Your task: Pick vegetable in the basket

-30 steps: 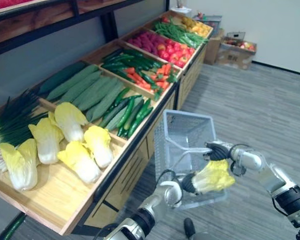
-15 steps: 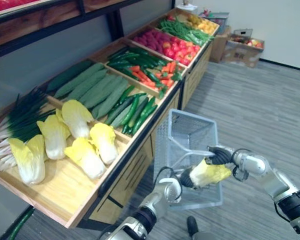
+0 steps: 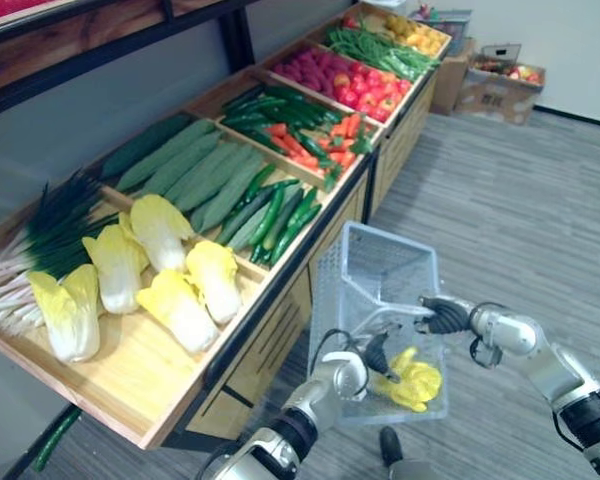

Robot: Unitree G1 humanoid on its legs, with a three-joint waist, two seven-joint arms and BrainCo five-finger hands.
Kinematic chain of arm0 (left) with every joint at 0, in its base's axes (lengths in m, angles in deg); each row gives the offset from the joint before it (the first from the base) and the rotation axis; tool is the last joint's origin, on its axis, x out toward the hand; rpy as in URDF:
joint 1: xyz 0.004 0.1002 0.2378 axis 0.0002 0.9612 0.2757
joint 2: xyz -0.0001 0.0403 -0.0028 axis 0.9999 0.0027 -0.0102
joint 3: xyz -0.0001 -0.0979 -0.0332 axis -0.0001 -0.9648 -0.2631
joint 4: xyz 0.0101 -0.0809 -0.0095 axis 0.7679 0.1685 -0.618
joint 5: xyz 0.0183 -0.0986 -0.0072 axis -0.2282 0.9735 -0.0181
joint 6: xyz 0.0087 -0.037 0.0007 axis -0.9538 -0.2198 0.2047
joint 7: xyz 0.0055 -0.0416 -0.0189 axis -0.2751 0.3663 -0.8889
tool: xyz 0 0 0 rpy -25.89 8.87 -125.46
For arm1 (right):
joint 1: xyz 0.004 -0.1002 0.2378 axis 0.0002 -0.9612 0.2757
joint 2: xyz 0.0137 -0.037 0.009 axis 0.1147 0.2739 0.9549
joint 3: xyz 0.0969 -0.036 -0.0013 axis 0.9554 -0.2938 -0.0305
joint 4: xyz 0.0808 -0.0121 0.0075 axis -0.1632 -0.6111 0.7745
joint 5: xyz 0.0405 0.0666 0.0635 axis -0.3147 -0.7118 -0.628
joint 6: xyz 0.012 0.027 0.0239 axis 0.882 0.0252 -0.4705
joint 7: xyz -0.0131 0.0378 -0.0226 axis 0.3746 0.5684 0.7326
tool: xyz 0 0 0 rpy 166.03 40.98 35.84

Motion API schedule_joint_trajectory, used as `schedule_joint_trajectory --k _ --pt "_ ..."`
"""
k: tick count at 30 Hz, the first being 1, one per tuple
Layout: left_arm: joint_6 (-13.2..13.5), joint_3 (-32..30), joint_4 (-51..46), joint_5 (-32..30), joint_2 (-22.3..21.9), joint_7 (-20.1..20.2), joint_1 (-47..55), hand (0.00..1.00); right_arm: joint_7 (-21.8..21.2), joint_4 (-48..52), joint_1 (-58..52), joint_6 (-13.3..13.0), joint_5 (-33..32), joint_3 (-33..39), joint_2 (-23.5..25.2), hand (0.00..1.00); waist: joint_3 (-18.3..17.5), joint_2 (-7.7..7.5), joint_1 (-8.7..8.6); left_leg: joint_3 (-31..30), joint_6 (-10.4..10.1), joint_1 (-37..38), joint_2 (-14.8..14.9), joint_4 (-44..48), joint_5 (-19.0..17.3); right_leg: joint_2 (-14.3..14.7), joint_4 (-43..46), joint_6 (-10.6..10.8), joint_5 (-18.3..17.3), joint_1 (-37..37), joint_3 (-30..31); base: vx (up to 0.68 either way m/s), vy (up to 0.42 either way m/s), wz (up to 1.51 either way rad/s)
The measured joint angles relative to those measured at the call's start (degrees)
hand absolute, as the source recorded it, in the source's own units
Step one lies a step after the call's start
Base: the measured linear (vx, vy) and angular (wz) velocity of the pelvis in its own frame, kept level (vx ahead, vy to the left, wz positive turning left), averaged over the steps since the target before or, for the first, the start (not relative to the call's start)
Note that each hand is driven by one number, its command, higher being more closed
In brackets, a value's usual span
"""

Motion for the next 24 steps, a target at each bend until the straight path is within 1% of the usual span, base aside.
schedule_joint_trajectory --k 3,5,6,7,8,9,10,12,13,14,15,16,17,18,19,20,21,22,24 --pt "0.29 2.83 -4.86 0.06 0.44 1.14 0.34 0.0 0.09 -0.32 -0.78 0.01 0.19 3.35 0.11 1.0 0.29 0.43 0.1 -1.06 0.13 -0.05 0.01 -0.01 -0.07 -0.27 -0.36 0.02 -0.02 0.81 -0.85 -0.01 -0.01 0.17" --pt "0.6 6.55 -13.35 0.4 2.2 1.73 1.85 0.0 0.73 -1.67 -1.26 0.22 0.66 6.83 0.16 1.0 0.33 0.93 0.5 -1.69 0.22 -0.17 -0.01 -0.01 -0.13 -0.51 -0.45 0.05 -0.05 1.17 -1.43 -0.01 -0.01 0.16" --pt "0.94 7.33 -16.11 0.73 2.77 2.05 2.42 0.0 1.02 -2.36 -1.29 0.27 0.83 7.57 0.2 1.0 0.35 0.99 0.85 -1.79 0.22 -0.22 -0.01 -0.01 -0.13 -0.54 -0.45 0.05 -0.04 1.17 -1.52 -0.01 -0.012 0.06" --pt "1.96 8.55 -20.72 2.16 3.79 3.08 3.12 0.0 1.44 -3.6 -1.69 0.75 1.4 9.0 0.22 1.0 0.28 1.1 1.48 -2.1 0.23 -0.3 0.01 -0.01 -0.12 -0.58 -0.46 0.06 -0.05 1.28 -1.81 -0.01 -0.022 0.2" --pt "2.92 10.2 -26.03 3.74 5.4 3.93 4.33 0.0 1.98 -5.08 -1.94 1.17 3.27 10.64 0.48 1.0 0.25 1.34 1.68 -3.13 0.3 -0.49 0.13 -0.01 -0.07 -0.72 -0.57 0.07 -0.08 1.89 -2.77 -0.01 -0.027 0.27" --pt "3.23 11.01 -28.54 4.93 6.29 4.3 4.95 0.0 2.45 -5.82 -2.27 1.28 3.92 11.35 0.48 1.0 0.22 1.41 1.73 -3.55 0.35 -0.56 0.19 -0.02 -0.03 -0.76 -0.6 0.08 -0.09 2.11 -3.14 -0.01 -0.03 0.36" --pt "5.31 12.55 -34.29 9.4 8.7 5.87 6.48 0.0 3.72 -8.11 -2.65 1.6 6.22 12.82 0.48 1.0 0.2 1.44 2.37 -4.46 0.46 -0.83 0.27 -0.02 0.05 -0.87 -0.6 0.11 -0.11 2.39 -3.71 -0.01 -0.02 0.27" --pt "6.76 14.33 -38.94 12.3 10.98 6.72 7.67 0.0 4.7 -10.33 -3.37 2.02 8.1 14.66 0.51 1.0 0.2 1.44 3.14 -5.13 0.64 -1.15 0.24 -0.02 0.19 -1.12 -0.6 0.11 -0.12 2.49 -4.44 -0.02 -0.027 0.24" --pt "8.02 15.01 -41.57 19.09 12.87 8.12 9.41 0.0 6.37 -12.72 -3.37 2.11 9.4 14.88 0.64 1.0 0.18 1.48 3.18 -5.78 0.73 -1.23 0.23 -0.03 0.26 -1.29 -0.64 0.18 -0.19 2.9 -4.94 -0.02 -0.03 0.26" --pt "8.75 15.4 -43.83 23.8 14.72 8.83 11.69 0.0 8.46 -14.81 -3.53 2.25 10.32 15.35 1.55 1.0 0.12 1.56 3.1 -6.37 0.75 -1.18 0.24 -0.03 0.27 -1.43 -0.65 0.24 -0.34 3.34 -5.52 -0.02 -0.022 0.21" --pt "8.81 15.41 -44.99 26.3 15.62 9.23 12.88 0.0 9.11 -15.47 -3.65 2.25 10.76 15.92 2.24 1.0 0.1 1.59 3.07 -6.45 0.75 -1.17 0.25 -0.03 0.27 -1.49 -0.64 0.25 -0.39 3.4 -5.65 -0.02 -0.022 0.17" --pt "8.96 15.28 -47.03 31.12 17.28 10.13 15.02 0.0 10.47 -16.8 -4.06 2.25 11.86 17.41 3.52 1.0 0.07 1.63 3.14 -6.9 0.83 -1.43 0.26 -0.05 0.33 -1.65 -0.64 0.3 -0.46 3.41 -5.96 -0.02 -0.027 0.13" --pt "9.03 15.1 -48.08 33.27 18.13 10.24 16.08 0.0 10.88 -17.62 -4.25 2.24 11.86 18.18 4.15 1.0 0.0 1.72 3.11 -7.45 0.9 -1.76 0.23 -0.05 0.38 -1.75 -0.65 0.32 -0.49 3.39 -6.28 -0.03 -0.035 0.3" --pt "9.05 13.98 -50.6 39.01 20.18 10.36 18.76 0.0 13.53 -20.17 -4.63 2.29 11.87 19.65 5.65 1.0 -0.1 1.79 3.13 -8.59 1.24 -2.55 0.11 -0.06 0.73 -2.05 -0.66 0.6 -0.8 3.36 -7.46 -0.03 -0.031 0.35" --pt "9.07 13.12 -51.52 41.0 20.88 10.41 19.95 0.0 14.31 -21.19 -4.66 2.34 11.87 20.28 6.34 1.0 -0.27 1.89 3.1 -9.3 1.31 -3.03 0.08 -0.06 0.88 -2.16 -0.68 0.6 -0.81 3.34 -8.0 -0.02 -0.026 0.45" --pt "9.15 10.78 -52.83 44.4 21.94 10.34 22.22 0.0 15.74 -23.21 -4.75 2.46 12.08 21.78 7.67 1.0 -0.42 1.96 3.43 -10.33 1.48 -3.74 0.03 -0.06 1.18 -2.38 -0.75 0.6 -0.83 3.36 -9.06 -0.02 -0.023 0.51" --pt "9.36 7.92 -53.4 46.79 22.47 9.89 24.4 0.0 18.13 -25.52 -4.93 2.52 12.08 22.42 8.45 1.0 -0.88 1.97 3.56 -11.96 1.7 -4.91 -0.03 -0.05 1.58 -2.65 -1.04 0.6 -0.83 3.43 -10.42 -0.02 -0.02 0.57" --pt "9.43 6.15 -53.53 47.82 22.63 9.79 25.46 0.0 19.18 -26.77 -5.01 2.53 12.09 23.34 9.14 1.0 -1.1 1.98 3.68 -12.82 1.8 -5.35 -0.04 -0.05 1.81 -2.79 -1.25 0.59 -0.82 3.51 -11.25 0.0 -0.023 0.69" --pt "9.68 0.04 -53.53 50.44 22.85 8.58 28.42 0.0 22.53 -31.53 -5.42 2.65 12.21 26.21 10.7 1.0 -1.28 1.81 4.98 -16.12 2.23 -7.16 -0.1 -0.04 2.68 -3.23 -1.5 0.32 -0.63 4.06 -14.35 0.0 -0.02 0.67"
